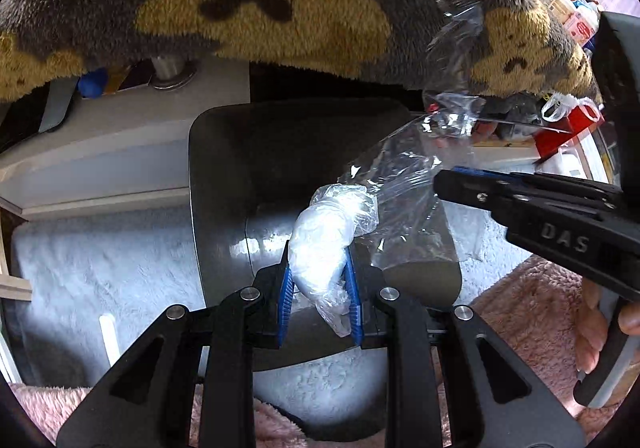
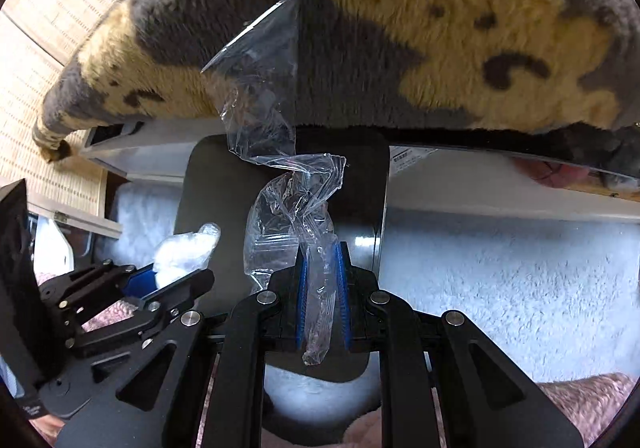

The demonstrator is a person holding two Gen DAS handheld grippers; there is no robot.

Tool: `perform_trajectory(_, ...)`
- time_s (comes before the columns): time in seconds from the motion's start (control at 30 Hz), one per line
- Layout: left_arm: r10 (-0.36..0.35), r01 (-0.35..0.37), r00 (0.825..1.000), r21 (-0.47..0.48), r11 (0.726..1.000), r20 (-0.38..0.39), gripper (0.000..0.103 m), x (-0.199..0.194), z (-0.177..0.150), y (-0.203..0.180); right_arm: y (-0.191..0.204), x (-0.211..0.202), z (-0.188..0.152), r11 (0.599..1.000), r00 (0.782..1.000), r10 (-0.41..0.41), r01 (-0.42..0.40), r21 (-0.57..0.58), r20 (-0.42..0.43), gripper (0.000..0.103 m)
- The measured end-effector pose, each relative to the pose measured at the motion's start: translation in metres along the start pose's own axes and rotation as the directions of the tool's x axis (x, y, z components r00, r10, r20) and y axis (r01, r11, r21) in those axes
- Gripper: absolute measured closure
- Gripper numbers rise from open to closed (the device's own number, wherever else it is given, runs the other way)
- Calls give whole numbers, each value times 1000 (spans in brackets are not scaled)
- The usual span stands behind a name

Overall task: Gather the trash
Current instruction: 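Carry both bags down to the black bin and open both tools, then raise both tools back over the table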

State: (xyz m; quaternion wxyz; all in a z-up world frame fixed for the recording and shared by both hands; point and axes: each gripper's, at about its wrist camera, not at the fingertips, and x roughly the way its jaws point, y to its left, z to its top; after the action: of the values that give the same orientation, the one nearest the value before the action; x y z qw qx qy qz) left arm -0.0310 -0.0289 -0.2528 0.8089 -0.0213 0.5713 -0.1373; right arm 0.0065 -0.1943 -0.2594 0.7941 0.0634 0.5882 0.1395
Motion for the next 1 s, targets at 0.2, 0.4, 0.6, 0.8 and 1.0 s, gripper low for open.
perform_trajectory(0.2,-15,15,1000,-18,1000,-20,78,5,-1,8,-1,-1,2,1000,999,27,-27,10,18,83)
perform_trajectory(0.4,-11,11,1000,-28,1000,-20,67,4,-1,13,-3,-5,4,998,998,45,-46,41,35,56)
perform_trajectory(0.6,-4,3,1000,-30,1000,-11,47,-3,-1,12,-7,-11,5,995,997,71,-73,63,38,42)
perform_trajectory(0.8,-33,34,999,-43,998,29,19,-27,9,12,-10,-61,22,999,986,33,-39,33,164,8)
perform_trajectory(1.0,1,3,992,-31,1000,124,8,-63,36,19,-13,-111,57,1000,958,6,-2,-13,286,3)
